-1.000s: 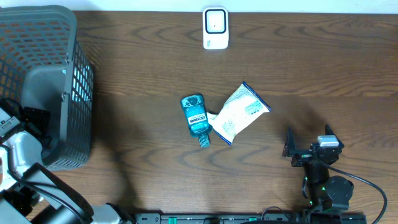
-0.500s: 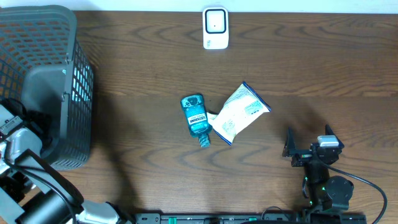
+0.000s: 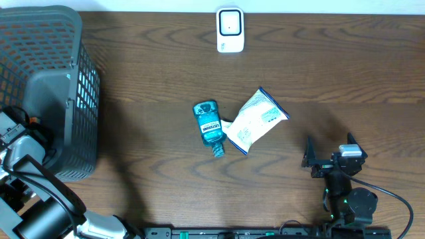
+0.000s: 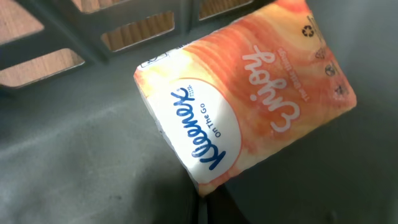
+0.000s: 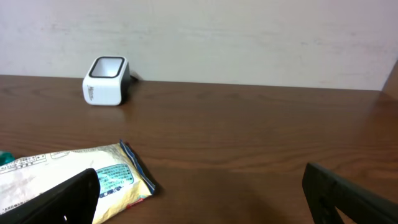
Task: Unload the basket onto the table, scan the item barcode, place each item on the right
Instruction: 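Reach into the basket and grasp the orange Kleenex tissue pack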
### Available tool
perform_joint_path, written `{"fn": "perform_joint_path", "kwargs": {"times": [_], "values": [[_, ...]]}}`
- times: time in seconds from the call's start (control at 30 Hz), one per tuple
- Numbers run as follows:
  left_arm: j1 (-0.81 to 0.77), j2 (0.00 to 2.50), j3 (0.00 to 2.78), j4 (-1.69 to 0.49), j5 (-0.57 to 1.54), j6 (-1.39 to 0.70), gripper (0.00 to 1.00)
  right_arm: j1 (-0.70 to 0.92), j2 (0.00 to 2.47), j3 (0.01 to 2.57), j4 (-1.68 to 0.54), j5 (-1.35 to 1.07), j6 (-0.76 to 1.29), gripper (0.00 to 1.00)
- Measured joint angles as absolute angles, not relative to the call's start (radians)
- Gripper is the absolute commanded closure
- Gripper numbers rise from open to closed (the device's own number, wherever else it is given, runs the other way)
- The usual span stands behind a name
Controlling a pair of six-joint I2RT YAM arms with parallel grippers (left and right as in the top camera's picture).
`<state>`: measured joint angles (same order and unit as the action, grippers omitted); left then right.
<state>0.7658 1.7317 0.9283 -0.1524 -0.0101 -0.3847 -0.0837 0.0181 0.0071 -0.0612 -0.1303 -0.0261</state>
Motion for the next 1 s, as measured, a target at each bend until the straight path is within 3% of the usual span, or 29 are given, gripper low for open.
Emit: {"fn": "perform_joint_path", "kwargs": {"times": [0.1, 0.13, 0.17, 0.2, 0.77, 1.0], "values": [[0.766, 1.727, 0.928, -0.159, -0.009, -0.365, 0.92, -0.084, 0.018, 0.007, -0.061, -0.130, -0.026, 0.01], [0.766, 1.724, 0.928, -0.165, -0.007, -0.361, 0.69, -0.084, 0.018, 0.007, -0.061, -0.130, -0.026, 0.01], [0.766, 1.720, 0.928, -0.171, -0.006, -0.360, 0.29, -0.084, 0.018, 0.007, -0.061, -0.130, -0.026, 0.01], [0.766, 1.715, 0.928, -0.175, -0.006, -0.355, 0.02, -0.084, 0.018, 0.007, -0.061, -0.130, -0.026, 0.01], [0.766, 1.575, 0.928, -0.086, -0.006, -0.359, 0.02, -0.084, 0.018, 0.007, -0.061, -0.131, -0.026, 0.01], [0.766, 1.634, 0.928, -0.047, -0.056, -0.554, 0.02, -0.084, 0.018, 0.007, -0.061, -0.130, -0.026, 0.01]]}}
